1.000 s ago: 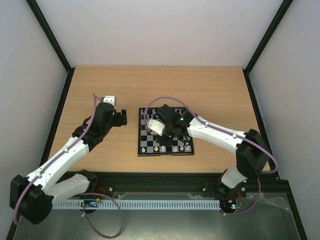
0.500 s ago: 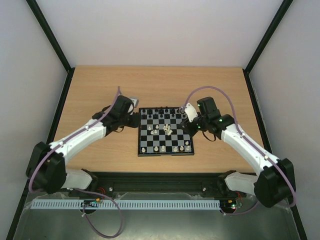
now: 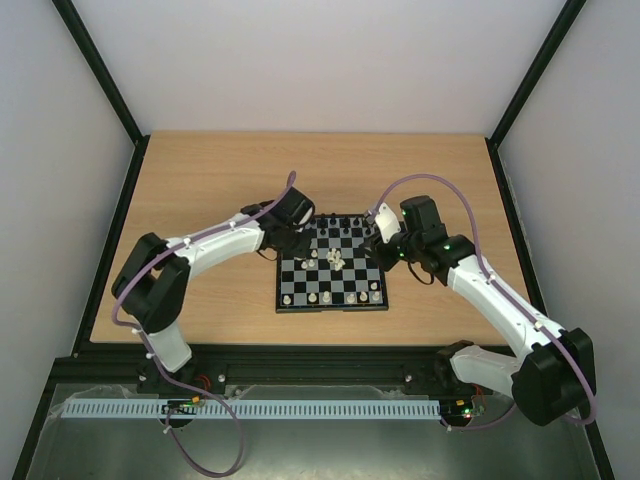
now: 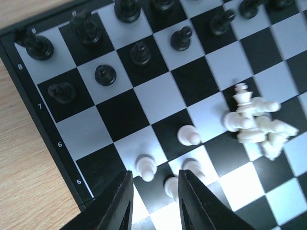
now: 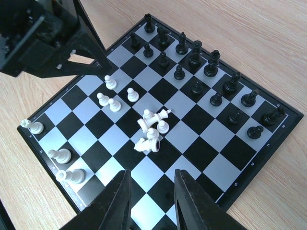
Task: Set up the chess pieces on the board
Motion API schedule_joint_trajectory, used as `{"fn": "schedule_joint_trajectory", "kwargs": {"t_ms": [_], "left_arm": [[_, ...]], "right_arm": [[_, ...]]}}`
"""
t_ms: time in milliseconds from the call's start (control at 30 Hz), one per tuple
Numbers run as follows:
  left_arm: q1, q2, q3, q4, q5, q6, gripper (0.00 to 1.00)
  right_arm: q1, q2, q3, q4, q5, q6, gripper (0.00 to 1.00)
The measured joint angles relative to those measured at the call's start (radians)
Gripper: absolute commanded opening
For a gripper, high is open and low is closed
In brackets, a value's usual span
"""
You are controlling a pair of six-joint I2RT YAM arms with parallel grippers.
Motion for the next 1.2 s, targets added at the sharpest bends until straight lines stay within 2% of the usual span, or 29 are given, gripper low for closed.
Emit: {"fn": "schedule_joint_trajectory", "kwargs": {"t_ms": [267, 733, 1000, 1200], "left_arm": [[-0.005, 0.087, 0.028, -0.046, -0.022, -0.011, 0.28], [-0.011, 0.129, 0.032, -0.050, -0.035, -0.013, 0.16], [-0.011, 0.133, 0.032, -0.046, -0.033, -0.008, 0.03], [-0.011, 0.130, 0.034, -0.056, -0.045, -0.008, 0.02]], "right_arm": [[0.000, -0.007, -0.010, 0.003, 0.001, -0.012, 0.28], [0.000, -0.007, -0.011, 0.003, 0.000, -0.022, 0.29], [0.000, -0.007, -0.014, 0.003, 0.001, -0.031, 0.29], [0.000, -0.005, -0.016, 0.003, 0.000, -0.034, 0.29]]}}
